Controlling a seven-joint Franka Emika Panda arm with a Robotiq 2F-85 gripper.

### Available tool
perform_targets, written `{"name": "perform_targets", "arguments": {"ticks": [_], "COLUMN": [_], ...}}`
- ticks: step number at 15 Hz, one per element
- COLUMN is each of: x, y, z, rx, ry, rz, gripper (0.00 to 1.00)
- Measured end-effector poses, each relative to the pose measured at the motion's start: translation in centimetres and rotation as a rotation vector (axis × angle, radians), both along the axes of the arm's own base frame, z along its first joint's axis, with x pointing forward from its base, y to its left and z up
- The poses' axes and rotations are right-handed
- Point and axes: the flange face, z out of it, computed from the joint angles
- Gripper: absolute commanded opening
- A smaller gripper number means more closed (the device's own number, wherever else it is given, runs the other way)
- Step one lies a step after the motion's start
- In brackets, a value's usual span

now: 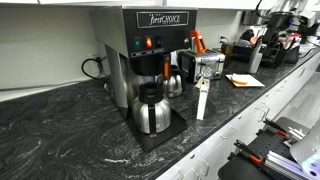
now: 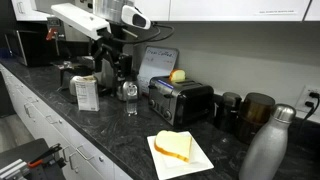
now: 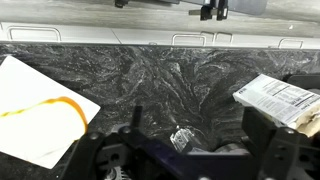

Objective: Push the right lever on the toaster downwards

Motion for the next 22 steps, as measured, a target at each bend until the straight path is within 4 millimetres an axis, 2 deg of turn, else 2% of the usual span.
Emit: {"name": "perform_targets", "arguments": {"ticks": [6, 10, 12, 16, 22], "x": [0.3, 2.3, 4.0, 6.8, 6.9], "y": [-0.4, -1.3, -0.9, 1.2, 1.2], "z": [-0.3, -1.1, -1.2, -1.2, -1.2], "rx": [-0.015, -0.088, -0.132, -0.204, -0.211], "ry": [0.001, -0.036, -0.060, -0.072, -0.070], "rz": [-0.014, -0.030, -0.019, 0.032, 0.033], "gripper": [1.00, 1.00, 1.00, 1.00, 1.00]}}
